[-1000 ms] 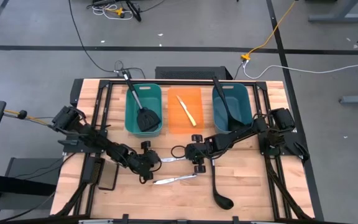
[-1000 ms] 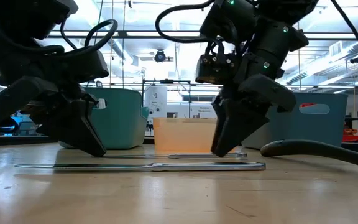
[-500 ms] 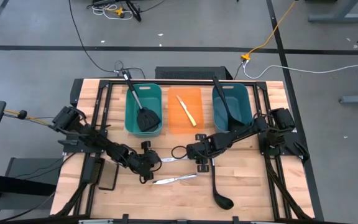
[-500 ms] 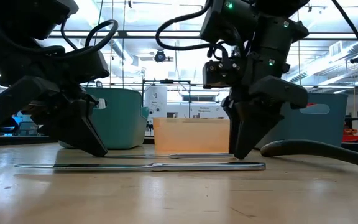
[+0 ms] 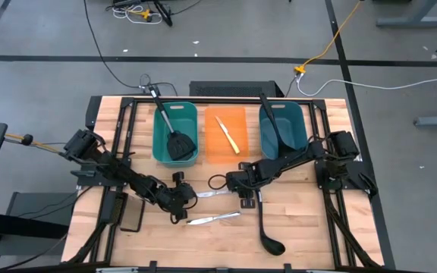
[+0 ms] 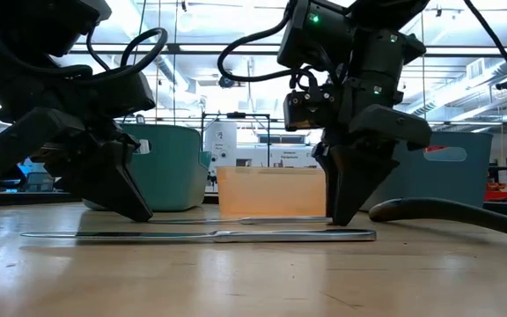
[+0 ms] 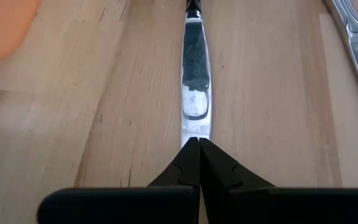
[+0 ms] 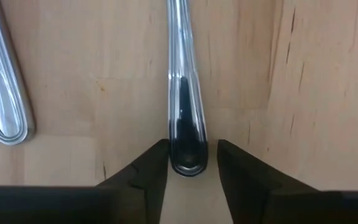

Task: Pick & Place Kitchen Items
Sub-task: Put the top silver knife into the orange bin

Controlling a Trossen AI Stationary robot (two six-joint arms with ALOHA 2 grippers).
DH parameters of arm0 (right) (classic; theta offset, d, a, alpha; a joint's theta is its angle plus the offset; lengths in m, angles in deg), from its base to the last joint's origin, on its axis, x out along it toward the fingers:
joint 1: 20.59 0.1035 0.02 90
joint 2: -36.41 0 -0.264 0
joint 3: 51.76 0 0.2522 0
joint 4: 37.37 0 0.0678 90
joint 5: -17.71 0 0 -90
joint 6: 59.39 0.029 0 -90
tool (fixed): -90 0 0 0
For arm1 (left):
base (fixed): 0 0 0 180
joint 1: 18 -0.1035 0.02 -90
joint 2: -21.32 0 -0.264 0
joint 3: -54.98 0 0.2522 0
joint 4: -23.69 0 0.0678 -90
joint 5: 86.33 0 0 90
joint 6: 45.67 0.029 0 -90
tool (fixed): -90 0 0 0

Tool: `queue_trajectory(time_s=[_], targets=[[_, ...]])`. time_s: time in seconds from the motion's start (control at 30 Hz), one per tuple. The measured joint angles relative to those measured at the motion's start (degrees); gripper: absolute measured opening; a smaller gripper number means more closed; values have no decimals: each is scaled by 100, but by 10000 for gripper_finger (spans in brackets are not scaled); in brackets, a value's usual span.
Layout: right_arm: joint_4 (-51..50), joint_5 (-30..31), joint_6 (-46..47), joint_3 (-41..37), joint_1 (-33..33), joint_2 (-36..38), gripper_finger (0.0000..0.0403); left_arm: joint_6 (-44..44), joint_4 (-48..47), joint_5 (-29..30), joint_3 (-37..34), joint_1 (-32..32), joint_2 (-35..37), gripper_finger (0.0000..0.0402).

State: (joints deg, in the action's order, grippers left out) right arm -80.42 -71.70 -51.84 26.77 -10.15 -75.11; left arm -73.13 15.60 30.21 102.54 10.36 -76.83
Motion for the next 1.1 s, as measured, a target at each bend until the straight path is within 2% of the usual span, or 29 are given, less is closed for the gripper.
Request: queue_trajectory(time_s=[0.2,0.4,0.63,0.9,1.1], targets=[[19,37,-114,-1,0,-36,82,1,0,1,0,0,0,2],[17,101,-188,-6,2,-38,82,8,28,63,-7,2,-7,3],[-23,268,-203,-15,45,-38,82,411,309,140,-37,42,-36,23],[-25,553,-179,-17,180,-38,82,688,394,195,-33,133,-35,27],[-25,730,-55,-19,256,-40,82,887,292,46,26,208,259,29]])
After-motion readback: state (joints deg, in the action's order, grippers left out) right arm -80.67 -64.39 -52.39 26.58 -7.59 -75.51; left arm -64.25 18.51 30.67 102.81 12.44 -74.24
